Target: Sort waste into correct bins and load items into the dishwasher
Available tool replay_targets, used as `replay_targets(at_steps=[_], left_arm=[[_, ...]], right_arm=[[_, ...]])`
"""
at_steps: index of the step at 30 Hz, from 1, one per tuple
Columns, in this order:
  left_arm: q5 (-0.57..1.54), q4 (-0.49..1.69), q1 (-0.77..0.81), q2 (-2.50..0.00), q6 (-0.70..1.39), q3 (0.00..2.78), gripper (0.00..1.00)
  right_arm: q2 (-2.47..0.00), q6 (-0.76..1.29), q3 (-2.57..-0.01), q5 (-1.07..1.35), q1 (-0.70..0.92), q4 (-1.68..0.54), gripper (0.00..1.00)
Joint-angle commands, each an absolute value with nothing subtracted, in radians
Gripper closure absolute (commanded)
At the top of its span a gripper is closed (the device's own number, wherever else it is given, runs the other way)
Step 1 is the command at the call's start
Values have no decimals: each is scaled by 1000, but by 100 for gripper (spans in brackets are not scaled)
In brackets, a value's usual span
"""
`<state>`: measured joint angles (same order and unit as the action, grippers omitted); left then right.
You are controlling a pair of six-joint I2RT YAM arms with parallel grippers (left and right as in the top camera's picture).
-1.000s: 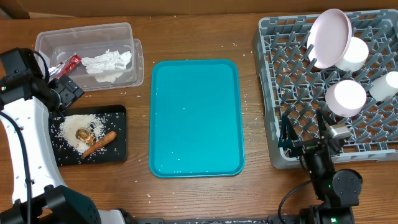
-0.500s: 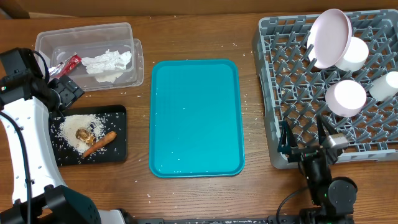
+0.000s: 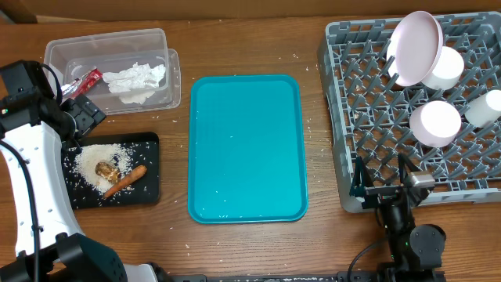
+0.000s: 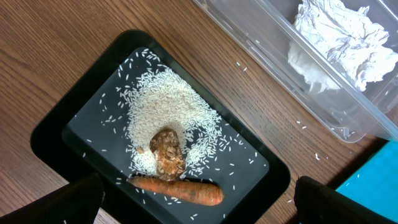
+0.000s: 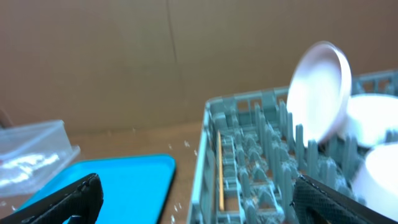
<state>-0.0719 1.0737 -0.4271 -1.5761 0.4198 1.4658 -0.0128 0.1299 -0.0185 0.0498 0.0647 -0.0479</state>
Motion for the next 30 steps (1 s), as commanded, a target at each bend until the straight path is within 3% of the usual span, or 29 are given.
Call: replay_targets(at_steps=[1, 30], left_arm=[[-70, 1073, -425, -1585, 434, 1471, 0], [-70, 1073, -425, -1585, 434, 1471, 0]], right_arm=[[-2, 122, -8, 35, 51, -84, 0], [-3, 134, -8, 30, 51, -84, 0]])
